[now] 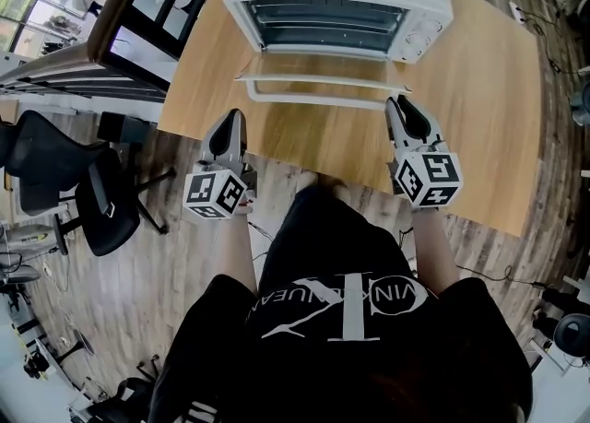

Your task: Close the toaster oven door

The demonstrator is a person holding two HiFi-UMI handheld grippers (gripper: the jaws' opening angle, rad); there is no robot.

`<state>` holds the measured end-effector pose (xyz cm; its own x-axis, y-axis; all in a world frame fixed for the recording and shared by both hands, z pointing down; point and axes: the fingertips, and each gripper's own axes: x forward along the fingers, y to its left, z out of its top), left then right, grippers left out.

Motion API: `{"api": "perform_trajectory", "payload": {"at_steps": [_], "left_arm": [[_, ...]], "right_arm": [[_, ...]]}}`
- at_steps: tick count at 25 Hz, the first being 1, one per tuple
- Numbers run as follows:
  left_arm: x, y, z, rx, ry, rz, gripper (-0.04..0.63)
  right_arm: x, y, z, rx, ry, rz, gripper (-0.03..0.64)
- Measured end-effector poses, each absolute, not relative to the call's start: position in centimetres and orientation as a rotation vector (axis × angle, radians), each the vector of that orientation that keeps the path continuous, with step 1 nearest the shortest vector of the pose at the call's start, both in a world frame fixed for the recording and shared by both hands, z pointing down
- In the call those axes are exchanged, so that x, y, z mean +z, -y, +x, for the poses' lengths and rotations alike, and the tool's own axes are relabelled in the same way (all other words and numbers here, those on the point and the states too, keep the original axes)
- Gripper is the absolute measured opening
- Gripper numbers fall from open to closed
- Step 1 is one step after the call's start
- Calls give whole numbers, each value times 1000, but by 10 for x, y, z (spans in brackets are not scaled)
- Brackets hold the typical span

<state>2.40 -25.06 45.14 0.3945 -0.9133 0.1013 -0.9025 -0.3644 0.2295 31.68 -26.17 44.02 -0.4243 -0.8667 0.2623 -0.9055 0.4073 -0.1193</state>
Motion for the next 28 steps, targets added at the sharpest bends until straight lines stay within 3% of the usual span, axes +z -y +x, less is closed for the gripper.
{"api": "perform_trajectory", "payload": {"at_steps": [28], "left_arm": [[426,332,27,-54,1473,2526,-2]], "right_arm": [[385,325,324,260,2477,1730,43]]}}
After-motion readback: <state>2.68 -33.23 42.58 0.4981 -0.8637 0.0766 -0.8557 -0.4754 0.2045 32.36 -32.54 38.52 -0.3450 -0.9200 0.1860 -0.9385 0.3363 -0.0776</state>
